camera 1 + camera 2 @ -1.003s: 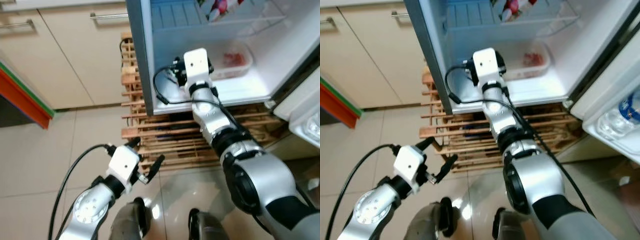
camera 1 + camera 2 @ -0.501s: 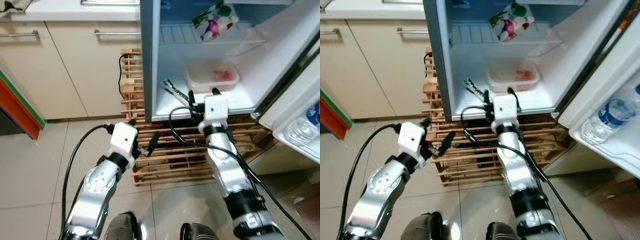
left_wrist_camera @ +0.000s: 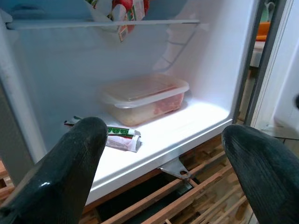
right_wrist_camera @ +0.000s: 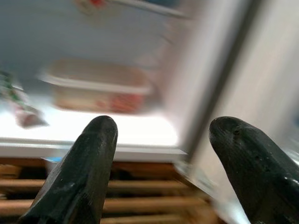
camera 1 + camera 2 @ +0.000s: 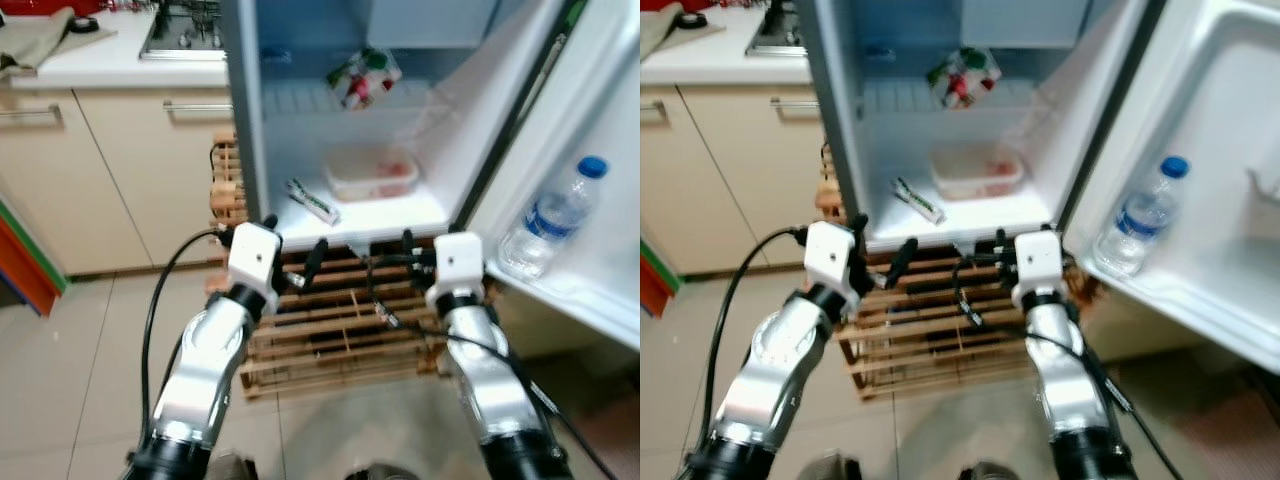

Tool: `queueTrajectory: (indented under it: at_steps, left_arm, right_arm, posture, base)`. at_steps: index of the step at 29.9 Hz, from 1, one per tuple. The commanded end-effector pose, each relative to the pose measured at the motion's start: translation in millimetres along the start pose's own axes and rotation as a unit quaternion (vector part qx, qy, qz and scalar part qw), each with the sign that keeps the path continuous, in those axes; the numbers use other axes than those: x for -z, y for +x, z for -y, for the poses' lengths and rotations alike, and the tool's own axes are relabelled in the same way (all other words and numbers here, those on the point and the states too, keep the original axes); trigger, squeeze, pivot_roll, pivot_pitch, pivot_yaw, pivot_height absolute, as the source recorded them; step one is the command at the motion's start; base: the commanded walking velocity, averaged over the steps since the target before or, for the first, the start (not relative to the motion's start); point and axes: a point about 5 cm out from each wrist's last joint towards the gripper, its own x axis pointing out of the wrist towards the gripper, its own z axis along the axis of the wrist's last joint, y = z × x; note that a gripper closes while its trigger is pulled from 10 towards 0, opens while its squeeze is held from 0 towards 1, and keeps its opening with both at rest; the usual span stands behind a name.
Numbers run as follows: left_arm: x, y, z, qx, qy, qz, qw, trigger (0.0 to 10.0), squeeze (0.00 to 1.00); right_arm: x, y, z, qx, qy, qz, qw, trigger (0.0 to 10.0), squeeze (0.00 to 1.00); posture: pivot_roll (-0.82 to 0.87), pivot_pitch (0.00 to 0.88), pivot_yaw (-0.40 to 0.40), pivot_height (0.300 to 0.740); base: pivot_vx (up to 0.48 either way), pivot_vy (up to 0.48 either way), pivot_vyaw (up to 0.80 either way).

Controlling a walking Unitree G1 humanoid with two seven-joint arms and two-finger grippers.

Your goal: Restocking fridge

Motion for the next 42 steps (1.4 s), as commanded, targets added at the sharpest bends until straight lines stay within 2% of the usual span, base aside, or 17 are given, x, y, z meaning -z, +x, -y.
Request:
queueTrajectory:
  at_steps: [1,9,13,14,16,17,23,27,32,35,42]
  left_arm:
    - [3.2,-1.7,-8.7,-0.022,0.008,-0.007,1.000,10.0,0.00]
    - [7.4,2.1,-11.8,-0.039,0.005,-0.020,0.999,10.0,0.00]
    - [10.9,1.1,-16.1,-0.051,0.005,-0.027,0.998,10.0,0.00]
    - [13.3,-1.0,-19.7,-0.062,-0.003,-0.032,0.998,10.0,0.00]
    - [16.1,-3.9,-24.3,-0.077,-0.013,-0.038,0.996,10.0,0.00]
    - [23.2,-11.1,-33.2,-0.108,-0.040,-0.055,0.992,10.0,0.00]
    - [34.4,-20.5,-42.4,-0.144,-0.059,-0.079,0.985,10.0,0.00]
    - [35.5,-20.4,-42.6,-0.140,-0.052,-0.078,0.986,10.0,0.00]
    - [31.6,-17.5,-37.5,-0.117,-0.029,-0.068,0.990,10.0,0.00]
    - [31.1,-15.0,-36.5,-0.111,-0.029,-0.065,0.991,10.0,0.00]
    - [32.4,-10.7,-35.7,-0.108,-0.024,-0.067,0.992,10.0,0.00]
  right_arm:
    - [-2.4,0.5,-7.6,-0.014,0.011,-0.002,1.000,10.0,0.00]
    - [5.8,0.4,-4.7,-0.010,0.029,-0.023,0.999,10.0,0.00]
    - [15.7,-8.0,1.9,-0.002,0.079,-0.030,0.996,10.0,0.00]
    - [21.2,-12.3,5.4,0.003,0.098,-0.036,0.995,10.0,0.00]
    - [26.6,-17.0,8.3,0.006,0.106,-0.041,0.993,10.0,0.00]
    - [34.4,-25.5,14.7,0.019,0.108,-0.050,0.993,10.0,0.00]
    - [38.7,-33.3,22.5,0.041,0.113,-0.049,0.992,10.0,0.00]
    - [40.5,-33.7,22.7,0.038,0.113,-0.050,0.992,10.0,0.00]
    - [34.9,-30.8,13.8,0.006,0.102,-0.037,0.994,10.0,0.00]
    - [33.5,-32.0,6.7,-0.020,0.089,-0.030,0.995,10.0,0.00]
    - [39.9,-40.5,8.3,-0.024,0.078,-0.039,0.996,10.0,0.00]
  posture:
    - [0.02,0.000,-0.043,0.740]
    - [0.01,0.000,-0.041,0.740]
    - [0.01,0.000,-0.036,0.740]
    - [0.01,0.000,-0.033,0.740]
    - [0.01,0.000,-0.030,0.740]
    - [0.01,0.000,-0.029,0.740]
    - [0.00,0.000,-0.024,0.740]
    - [0.00,0.000,-0.021,0.740]
    - [-0.01,0.000,-0.018,0.740]
    - [-0.01,0.000,-0.018,0.740]
    - [-0.04,0.000,-0.009,0.740]
  base:
    - [0.000,0.000,0.00]
    - [0.000,0.000,0.00]
    - [-0.332,0.000,0.00]
    - [-0.345,0.000,0.00]
    - [-0.345,0.000,0.00]
    - [-0.345,0.000,0.00]
    - [-0.346,0.000,0.00]
    - [-0.175,0.000,0.00]
    - [0.000,0.000,0.00]
    - [0.000,-0.475,0.00]
    - [0.000,-0.463,0.00]
